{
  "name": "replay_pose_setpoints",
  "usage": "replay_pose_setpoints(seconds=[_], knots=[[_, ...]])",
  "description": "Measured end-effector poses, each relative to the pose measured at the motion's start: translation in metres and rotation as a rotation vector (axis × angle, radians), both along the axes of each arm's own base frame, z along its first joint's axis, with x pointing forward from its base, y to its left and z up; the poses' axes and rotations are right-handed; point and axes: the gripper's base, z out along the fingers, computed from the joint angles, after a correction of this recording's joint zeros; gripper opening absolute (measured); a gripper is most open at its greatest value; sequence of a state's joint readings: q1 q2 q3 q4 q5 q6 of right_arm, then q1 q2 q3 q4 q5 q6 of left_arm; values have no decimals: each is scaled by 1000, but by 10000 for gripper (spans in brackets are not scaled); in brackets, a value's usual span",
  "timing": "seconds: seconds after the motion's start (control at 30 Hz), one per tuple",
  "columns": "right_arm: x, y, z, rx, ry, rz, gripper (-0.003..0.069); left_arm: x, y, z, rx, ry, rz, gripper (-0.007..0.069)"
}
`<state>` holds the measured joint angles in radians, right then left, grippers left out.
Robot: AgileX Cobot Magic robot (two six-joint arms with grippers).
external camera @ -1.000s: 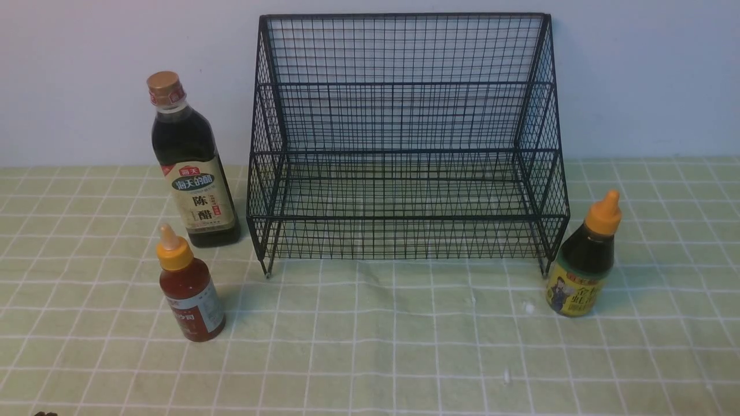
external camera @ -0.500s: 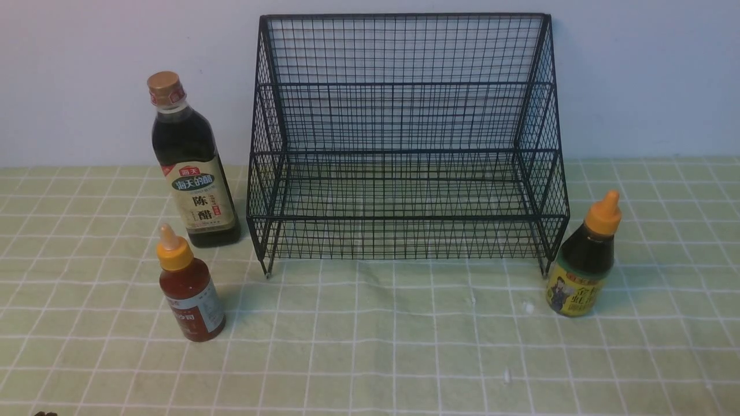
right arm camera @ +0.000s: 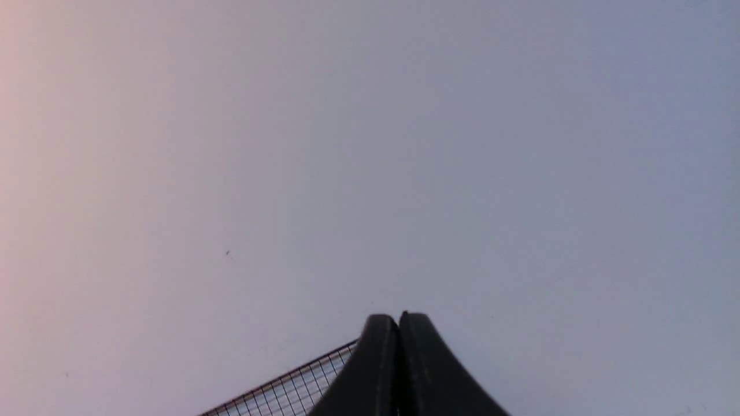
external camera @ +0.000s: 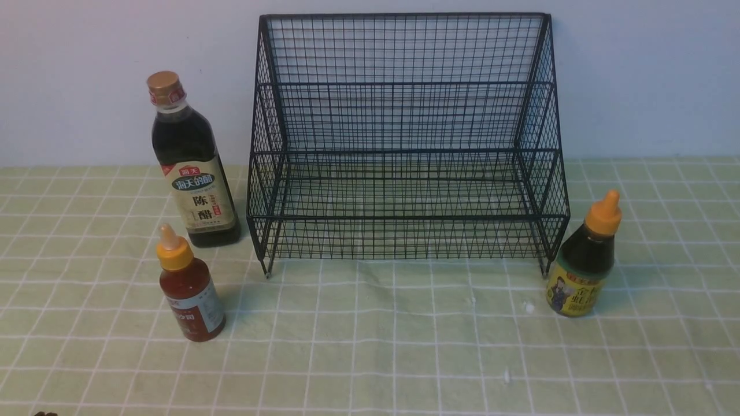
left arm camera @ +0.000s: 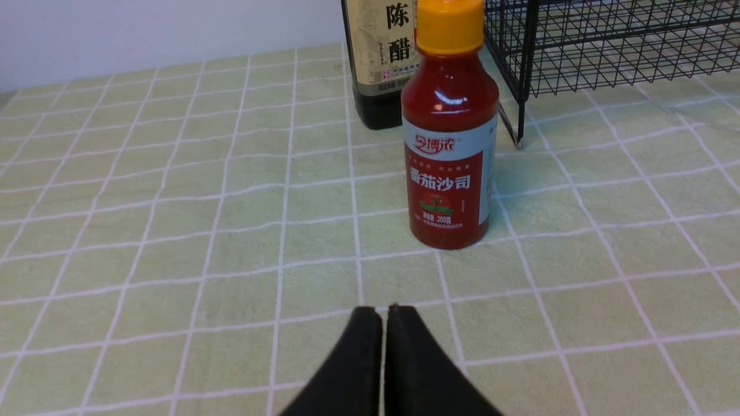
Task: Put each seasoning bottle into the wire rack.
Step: Use the right arm to grab the condiment bottle closest to it
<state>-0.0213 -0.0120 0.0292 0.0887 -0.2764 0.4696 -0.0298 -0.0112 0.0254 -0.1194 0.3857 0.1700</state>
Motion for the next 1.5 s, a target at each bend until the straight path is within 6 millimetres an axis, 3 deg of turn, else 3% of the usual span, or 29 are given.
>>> replay_pose_setpoints(seconds=[0.17,0.23,0.27,0.3,0.43,0.6,0.7,0.73,0.87,1.03,1.27,1.5], knots=[[-7,0,22,8,-106,4,-15,0,0,0,0,0,0,-6],[-9,2,51,-30,-92,4,-15,0,0,0,0,0,0,-6],[-7,2,56,-40,-60,4,-15,0,0,0,0,0,0,-6],[-6,3,78,-80,-16,-5,-15,0,0,0,0,0,0,-6],[26,-1,124,-187,378,-52,-15,0,0,0,0,0,0,-6],[78,-4,135,-405,896,-31,-15,0,0,0,0,0,0,-6],[108,0,133,-479,1121,92,-15,0,0,0,0,0,0,-6],[110,1,135,-474,1122,106,-15,0,0,0,0,0,0,-6],[159,14,134,-457,1215,304,-6,0,0,0,0,0,0,-6],[193,27,123,-539,1243,425,72,0,0,0,0,0,0,-6],[238,55,90,-696,1271,469,381,0,0,0,0,0,0,-6],[263,61,60,-671,1331,464,568,0,0,0,0,0,0,-6]])
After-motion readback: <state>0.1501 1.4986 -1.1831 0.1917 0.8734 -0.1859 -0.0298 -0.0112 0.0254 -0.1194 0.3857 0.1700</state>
